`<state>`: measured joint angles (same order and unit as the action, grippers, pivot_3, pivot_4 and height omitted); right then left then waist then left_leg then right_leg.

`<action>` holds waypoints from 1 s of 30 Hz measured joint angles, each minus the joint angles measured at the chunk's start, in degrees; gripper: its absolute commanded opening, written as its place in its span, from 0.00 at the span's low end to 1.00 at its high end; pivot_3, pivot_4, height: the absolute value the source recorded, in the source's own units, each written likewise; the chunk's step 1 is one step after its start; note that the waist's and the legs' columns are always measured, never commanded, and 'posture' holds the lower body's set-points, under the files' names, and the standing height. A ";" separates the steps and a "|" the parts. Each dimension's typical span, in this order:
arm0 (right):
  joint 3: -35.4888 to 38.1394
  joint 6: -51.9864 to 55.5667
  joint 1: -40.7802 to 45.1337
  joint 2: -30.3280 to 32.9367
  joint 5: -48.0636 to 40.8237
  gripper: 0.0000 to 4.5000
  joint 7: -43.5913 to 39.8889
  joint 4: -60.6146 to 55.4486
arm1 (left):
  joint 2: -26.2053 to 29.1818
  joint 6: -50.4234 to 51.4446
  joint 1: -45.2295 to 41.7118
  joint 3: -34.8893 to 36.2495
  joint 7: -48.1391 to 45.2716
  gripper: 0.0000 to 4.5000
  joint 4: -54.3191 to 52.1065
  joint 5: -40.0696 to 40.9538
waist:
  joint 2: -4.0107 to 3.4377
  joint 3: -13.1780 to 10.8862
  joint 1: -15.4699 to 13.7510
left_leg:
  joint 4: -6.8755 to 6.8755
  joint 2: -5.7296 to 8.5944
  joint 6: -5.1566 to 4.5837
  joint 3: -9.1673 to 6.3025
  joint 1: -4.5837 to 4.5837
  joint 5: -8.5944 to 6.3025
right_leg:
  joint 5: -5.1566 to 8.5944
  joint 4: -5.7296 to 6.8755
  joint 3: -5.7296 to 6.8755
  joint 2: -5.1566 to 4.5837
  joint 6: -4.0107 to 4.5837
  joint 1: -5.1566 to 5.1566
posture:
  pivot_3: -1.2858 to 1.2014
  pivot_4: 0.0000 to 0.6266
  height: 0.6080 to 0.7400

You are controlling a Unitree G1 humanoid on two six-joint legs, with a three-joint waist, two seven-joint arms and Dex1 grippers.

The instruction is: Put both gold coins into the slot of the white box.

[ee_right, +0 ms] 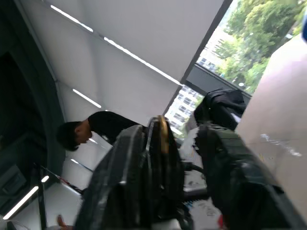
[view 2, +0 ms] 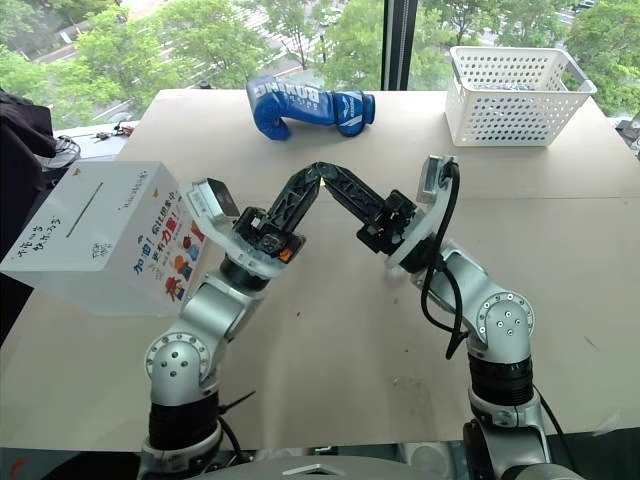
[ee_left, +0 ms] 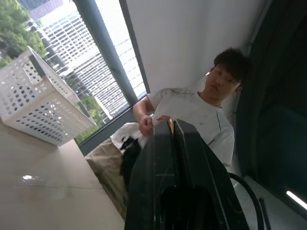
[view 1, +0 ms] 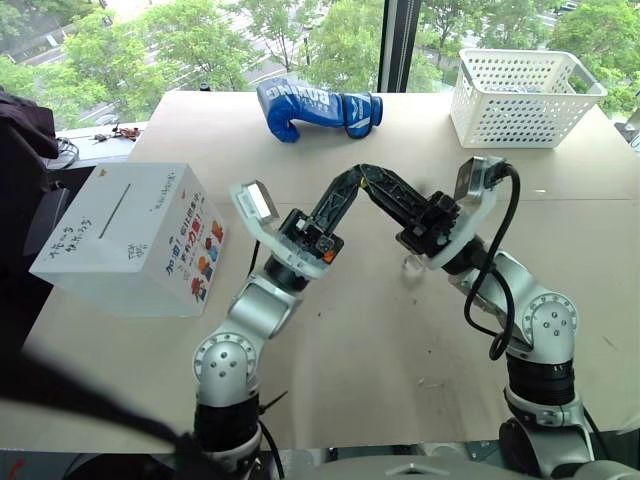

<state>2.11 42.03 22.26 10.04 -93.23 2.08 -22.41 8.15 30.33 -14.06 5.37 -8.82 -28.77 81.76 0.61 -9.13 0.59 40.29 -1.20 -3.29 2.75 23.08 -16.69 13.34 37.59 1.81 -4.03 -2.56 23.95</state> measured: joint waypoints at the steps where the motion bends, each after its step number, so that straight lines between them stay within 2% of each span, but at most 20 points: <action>1: 0.24 0.00 -0.08 0.46 0.26 0.55 -0.28 0.04 | 0.26 -0.11 -0.21 0.43 0.10 0.00 -0.01 0.00 | 0.00 -0.01 -0.02 | 0.00 0.00 0.00 0.00 0.01 0.00 | 0.00 -0.01 0.00 0.00 0.00 0.00 | 0.52 0.24 0.73; 7: 3.78 1.13 0.30 13.06 8.49 0.55 -12.56 2.98 | 9.21 0.02 -6.66 4.32 10.22 0.00 -5.70 -1.51 | 0.08 -0.28 -0.27 | 0.00 0.01 -0.01 -0.06 0.27 0.00 | -0.14 -0.29 0.07 -0.02 -0.22 0.08 | 0.52 0.24 0.73; 9: 1.67 1.55 3.56 20.13 17.00 0.55 -22.18 4.75 | 16.55 3.15 -12.93 4.42 20.02 0.00 -8.35 -6.91 | 0.07 -0.44 -0.33 | 0.00 0.01 0.00 -0.12 0.50 0.01 | -0.15 -0.31 0.12 -0.01 -0.24 0.30 | 0.52 0.24 0.73; 12: -1.25 1.54 7.74 23.74 24.07 0.55 -32.18 6.91 | 22.32 6.71 -19.70 4.97 29.57 0.00 -9.34 -14.28 | 0.12 -0.47 -0.15 | -0.03 -0.02 0.03 -0.17 0.50 0.02 | -0.16 -0.32 0.16 0.04 -0.25 0.31 | 0.52 0.24 0.73; 16: -4.05 1.26 13.94 23.58 29.96 0.55 -40.70 10.90 | 29.50 11.91 -27.86 5.88 36.36 0.00 -9.40 -17.55 | 0.35 -0.76 -0.10 | -0.08 -0.04 0.27 -0.19 0.78 0.16 | -0.16 -0.29 0.22 0.03 -0.26 0.62 | 0.52 0.24 0.73; 22: -6.02 -1.36 18.67 20.26 37.29 0.55 -49.99 15.95 | 36.61 19.36 -32.95 8.96 43.34 0.00 -10.14 -13.12 | 0.58 -0.95 -0.78 | -0.25 -0.03 0.30 -0.19 0.85 0.16 | -0.16 -0.55 0.33 -0.11 -0.29 0.62 | 0.52 0.24 0.73; 27: -6.40 -5.30 20.03 18.05 43.12 0.55 -55.25 19.37 | 42.23 23.32 -30.02 12.95 50.93 0.00 -11.22 -4.24 | 0.55 -1.02 -1.32 | -0.25 -0.01 0.34 -0.19 0.84 0.16 | -0.17 -0.55 0.40 -0.20 -0.29 0.62 | 0.52 0.24 0.73; 28: -6.71 -6.61 20.64 17.37 44.47 0.55 -55.84 19.80 | 43.78 23.83 -27.72 14.09 51.75 0.00 -11.94 -2.76 | 0.55 -1.02 -1.24 | -0.25 -0.01 0.35 -0.18 0.82 0.16 | -0.17 -0.55 0.39 -0.19 -0.29 0.63 | 0.52 0.24 0.73; 29: -6.94 -9.92 21.80 16.28 47.51 0.55 -57.31 20.98 | 47.32 25.68 -20.42 16.19 53.04 0.00 -13.99 0.10 | 0.52 -1.04 -0.89 | -0.27 -0.02 0.38 -0.14 0.76 0.16 | -0.17 -0.51 0.36 -0.19 -0.29 0.63 | 0.52 0.24 0.73; 30: -6.88 -10.40 21.84 16.35 47.96 0.55 -57.54 21.19 | 47.51 26.13 -19.42 16.24 53.16 0.00 -14.11 0.60 | 0.52 -1.04 -0.90 | -0.27 -0.02 0.39 -0.16 0.77 0.16 | -0.17 -0.51 0.37 -0.19 -0.29 0.63 | 0.52 0.24 0.73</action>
<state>-4.77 31.63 44.09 26.39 -45.27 -55.46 -1.22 55.65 56.46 -33.47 21.60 44.34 -42.88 82.36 1.13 -10.17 -0.31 40.02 -1.22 -2.90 2.60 23.85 -16.53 13.17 37.08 2.18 -4.22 -2.85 24.58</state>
